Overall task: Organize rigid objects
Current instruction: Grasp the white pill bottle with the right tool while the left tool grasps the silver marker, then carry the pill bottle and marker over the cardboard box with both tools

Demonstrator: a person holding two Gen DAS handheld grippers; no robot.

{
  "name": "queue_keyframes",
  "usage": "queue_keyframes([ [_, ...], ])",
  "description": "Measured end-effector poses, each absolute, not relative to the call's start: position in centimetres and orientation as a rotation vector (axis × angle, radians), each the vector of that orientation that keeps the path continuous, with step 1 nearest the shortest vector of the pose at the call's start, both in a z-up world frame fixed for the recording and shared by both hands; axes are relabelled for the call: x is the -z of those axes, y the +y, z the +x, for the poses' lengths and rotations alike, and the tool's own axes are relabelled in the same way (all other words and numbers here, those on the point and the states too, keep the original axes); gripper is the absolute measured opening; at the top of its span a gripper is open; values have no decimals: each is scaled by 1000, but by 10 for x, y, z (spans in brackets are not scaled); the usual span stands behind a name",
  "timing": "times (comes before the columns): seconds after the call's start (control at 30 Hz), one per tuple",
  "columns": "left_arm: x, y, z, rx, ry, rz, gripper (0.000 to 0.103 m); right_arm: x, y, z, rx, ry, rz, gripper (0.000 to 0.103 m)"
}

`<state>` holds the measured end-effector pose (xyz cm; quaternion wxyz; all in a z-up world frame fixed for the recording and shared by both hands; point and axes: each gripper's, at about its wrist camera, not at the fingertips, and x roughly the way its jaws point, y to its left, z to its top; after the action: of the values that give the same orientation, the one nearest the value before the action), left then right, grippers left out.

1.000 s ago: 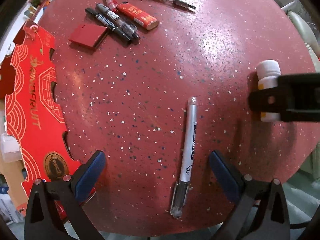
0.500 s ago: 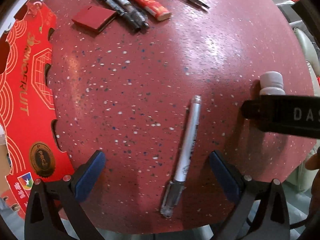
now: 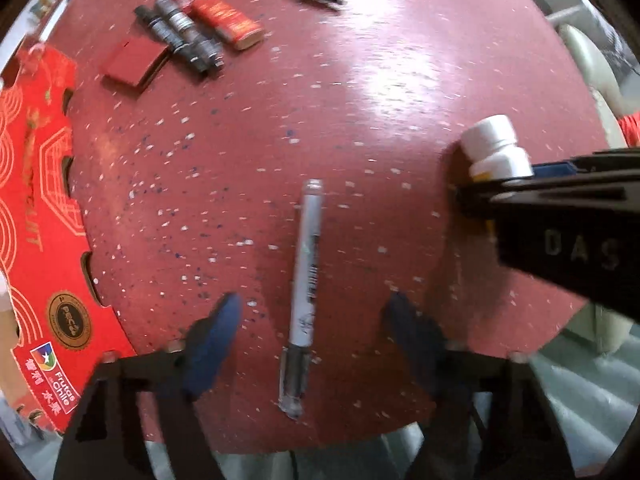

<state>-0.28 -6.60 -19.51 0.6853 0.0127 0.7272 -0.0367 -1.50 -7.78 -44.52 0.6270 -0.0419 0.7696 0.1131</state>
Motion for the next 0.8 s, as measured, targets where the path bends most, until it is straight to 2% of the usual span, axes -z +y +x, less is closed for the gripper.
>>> queue_keyframes([
  [0.03, 192, -69, -3, 89, 1628, 33, 54, 443, -81, -16, -268, 1763, -95, 37],
  [0.1, 188, -70, -1, 90, 1638, 29, 11, 438, -89, -19, -292, 1756, -79, 37],
  [0.37, 165, -34, -5, -10, 1651, -183, 10, 406, -126, -30, -372, 1715, -49, 37],
  [0.8, 78, -47, 13, -22, 1512, -112, 10, 362, -167, -22, -483, 1622, -27, 37],
])
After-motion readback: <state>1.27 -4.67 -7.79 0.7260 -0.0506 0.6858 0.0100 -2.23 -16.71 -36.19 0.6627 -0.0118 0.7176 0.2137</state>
